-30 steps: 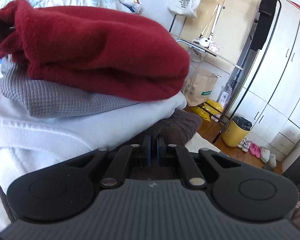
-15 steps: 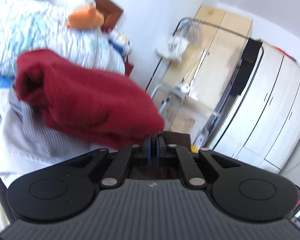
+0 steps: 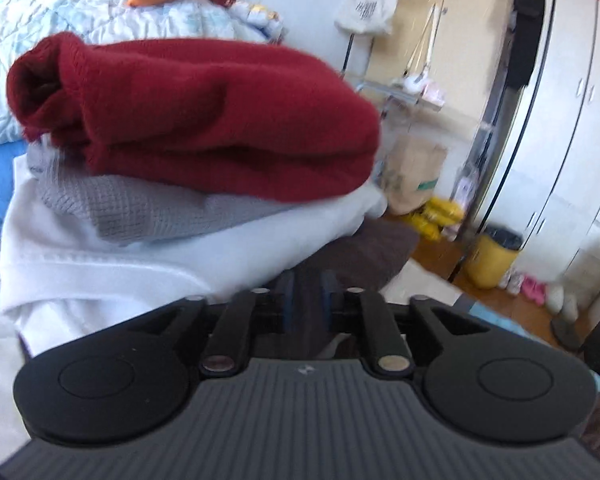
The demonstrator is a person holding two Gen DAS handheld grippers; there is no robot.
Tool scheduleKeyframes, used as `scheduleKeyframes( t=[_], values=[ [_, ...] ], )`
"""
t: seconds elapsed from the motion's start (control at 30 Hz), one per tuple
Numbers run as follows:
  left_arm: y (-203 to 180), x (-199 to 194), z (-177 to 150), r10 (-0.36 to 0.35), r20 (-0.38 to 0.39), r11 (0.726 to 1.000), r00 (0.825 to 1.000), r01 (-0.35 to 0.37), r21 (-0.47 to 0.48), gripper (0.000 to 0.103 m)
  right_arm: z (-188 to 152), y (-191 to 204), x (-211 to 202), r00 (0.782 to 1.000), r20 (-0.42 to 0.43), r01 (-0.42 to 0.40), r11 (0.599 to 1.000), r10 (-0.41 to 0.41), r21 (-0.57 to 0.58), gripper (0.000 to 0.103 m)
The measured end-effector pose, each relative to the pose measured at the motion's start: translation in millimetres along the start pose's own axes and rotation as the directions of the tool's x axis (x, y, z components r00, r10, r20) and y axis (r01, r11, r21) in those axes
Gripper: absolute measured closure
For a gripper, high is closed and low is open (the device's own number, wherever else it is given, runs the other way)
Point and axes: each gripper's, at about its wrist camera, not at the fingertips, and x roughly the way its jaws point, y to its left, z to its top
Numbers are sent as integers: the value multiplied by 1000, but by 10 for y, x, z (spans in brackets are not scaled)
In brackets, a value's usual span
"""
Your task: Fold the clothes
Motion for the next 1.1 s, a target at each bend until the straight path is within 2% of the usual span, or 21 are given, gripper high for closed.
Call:
scheduleKeyframes(
  t=[0.03, 0.07, 0.13, 0.2, 0.27, 0.3, 0.4, 0.47, 0.5, 0.53, 0.6, 0.67, 0.73, 0.8, 0.87, 0.9, 0.97, 1.0, 1.07, 1.1],
  values=[
    [10, -24, 3, -2, -26, 1000, 1000, 2, -8, 69, -20, -42, -117, 1000, 10, -10, 1000, 10, 21, 76],
    [19, -48, 7, -5, -51, 1000, 999, 4, -17, 63, -41, -89, -240, 1000, 21, -20, 999, 19, 44, 67],
    [-35, -159, -8, -40, -96, 999, 995, 40, 3, 62, -112, -189, -518, 998, 58, 14, 996, -19, 92, 60],
    [-193, -308, -69, -95, -165, 992, 982, 108, 68, 59, -191, -344, -849, 989, 96, 103, 985, -117, 136, 57],
    [-426, -468, -210, -160, -263, 970, 952, 201, 140, 47, -277, -515, -1163, 967, 123, 197, 962, -222, 187, 56],
    [-554, -546, -330, -200, -325, 950, 924, 265, 168, 43, -314, -616, -1298, 953, 127, 242, 945, -274, 219, 55],
    [-919, -769, -805, -291, -512, 861, 808, 455, 227, 42, -446, -914, -1646, 903, 110, 362, 874, -415, 323, 53],
    [-1132, -900, -1100, -313, -604, 791, 733, 553, 261, 42, -552, -1068, -1808, 882, 104, 390, 835, -460, 389, 51],
    [-1240, -962, -1230, -317, -642, 755, 698, 595, 276, 42, -607, -1127, -1839, 881, 100, 386, 825, -462, 413, 47],
    [-1323, -1001, -1319, -300, -656, 732, 692, 608, 306, 41, -663, -1182, -1860, 883, 95, 378, 817, -459, 435, 46],
    [-1477, -1070, -1478, -259, -673, 690, 693, 620, 373, 35, -763, -1276, -1821, 886, 80, 370, 801, -456, 470, 45],
    [-1521, -1071, -1563, -227, -687, 687, 690, 614, 389, 35, -815, -1329, -1692, 883, 50, 383, 778, -467, 498, 44],
    [-1529, -1083, -1625, -207, -698, 690, 686, 608, 393, 35, -830, -1300, -1555, 885, 14, 405, 785, -466, 469, 45],
    [-1507, -1168, -1648, -212, -681, 687, 701, 603, 406, 35, -843, -1232, -1453, 868, -7, 459, 799, -496, 389, 45],
    [-1528, -1258, -1655, -240, -666, 665, 706, 620, 417, 35, -841, -1193, -1405, 845, -2, 503, 795, -534, 338, 44],
    [-1550, -1316, -1646, -256, -665, 654, 702, 632, 415, 35, -839, -1175, -1384, 833, 3, 524, 791, -553, 315, 44],
    [-1629, -1371, -1680, -281, -679, 638, 678, 660, 396, 35, -818, -1169, -1304, 809, 34, 554, 781, -586, 290, 45],
    [-1670, -1405, -1722, -289, -690, 631, 664, 674, 384, 35, -810, -1150, -1255, 793, 51, 574, 774, -607, 268, 55],
    [-1716, -1442, -1826, -260, -699, 625, 666, 668, 404, 35, -800, -1026, -1260, 752, 80, 629, 749, -654, 207, 93],
    [-1737, -1460, -1878, -244, -703, 622, 669, 663, 416, 35, -797, -938, -1299, 733, 87, 655, 734, -675, 181, 93]
  ],
)
